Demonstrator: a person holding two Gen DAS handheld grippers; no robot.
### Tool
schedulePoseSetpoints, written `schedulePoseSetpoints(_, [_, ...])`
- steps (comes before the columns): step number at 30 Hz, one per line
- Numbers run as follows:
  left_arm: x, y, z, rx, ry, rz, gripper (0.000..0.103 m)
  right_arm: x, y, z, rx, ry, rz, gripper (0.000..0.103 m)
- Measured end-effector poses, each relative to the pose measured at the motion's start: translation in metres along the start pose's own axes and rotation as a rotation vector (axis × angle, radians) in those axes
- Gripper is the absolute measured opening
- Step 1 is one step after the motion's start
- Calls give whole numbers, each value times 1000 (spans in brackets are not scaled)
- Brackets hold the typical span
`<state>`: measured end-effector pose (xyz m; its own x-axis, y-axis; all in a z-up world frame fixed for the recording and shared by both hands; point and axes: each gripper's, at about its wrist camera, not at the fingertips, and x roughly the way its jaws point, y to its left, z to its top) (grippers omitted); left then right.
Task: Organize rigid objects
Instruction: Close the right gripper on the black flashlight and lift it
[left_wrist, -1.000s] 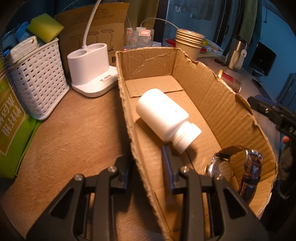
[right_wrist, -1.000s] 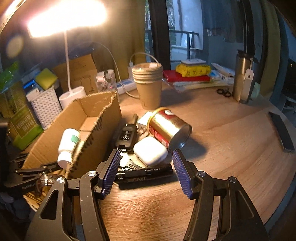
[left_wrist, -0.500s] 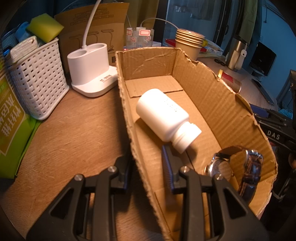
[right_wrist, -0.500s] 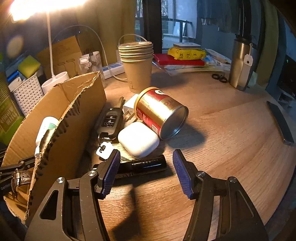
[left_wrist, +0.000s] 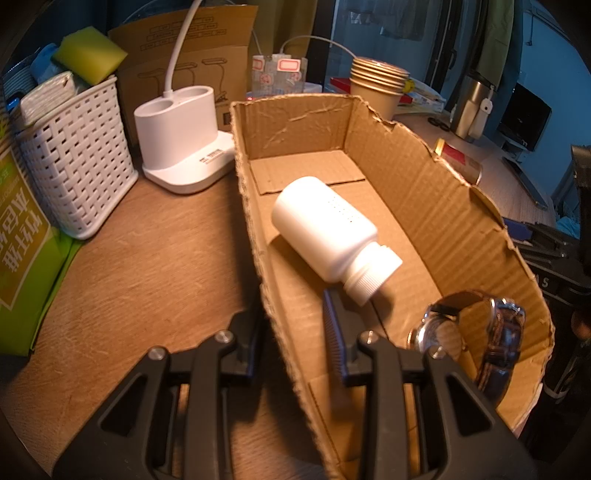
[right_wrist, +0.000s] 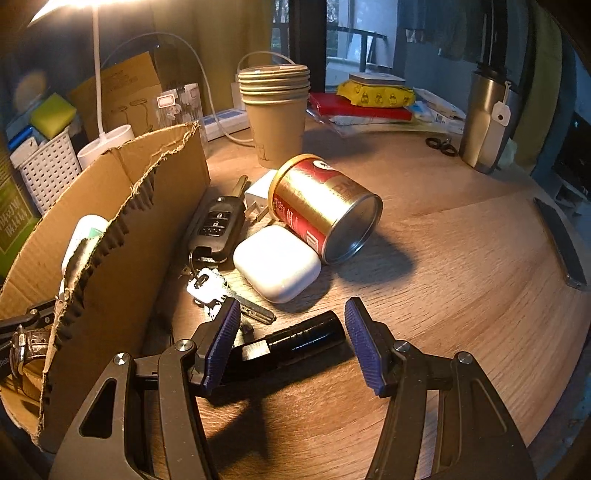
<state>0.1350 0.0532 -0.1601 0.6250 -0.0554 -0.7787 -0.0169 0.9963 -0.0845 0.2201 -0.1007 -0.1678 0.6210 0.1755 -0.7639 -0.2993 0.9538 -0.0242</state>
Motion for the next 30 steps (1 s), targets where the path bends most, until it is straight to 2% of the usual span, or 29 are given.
schedulePoseSetpoints(10, [0,0,0,0,0,-1,32,-4,-4,-7,7,4,-9,62])
schedulePoseSetpoints(23, [0,0,0,0,0,0,32,-17,-14,-22,8,13,-63,62])
schedulePoseSetpoints(30, [0,0,0,-1,0,-1,32,-20,-13,-29,0,22,-31,62])
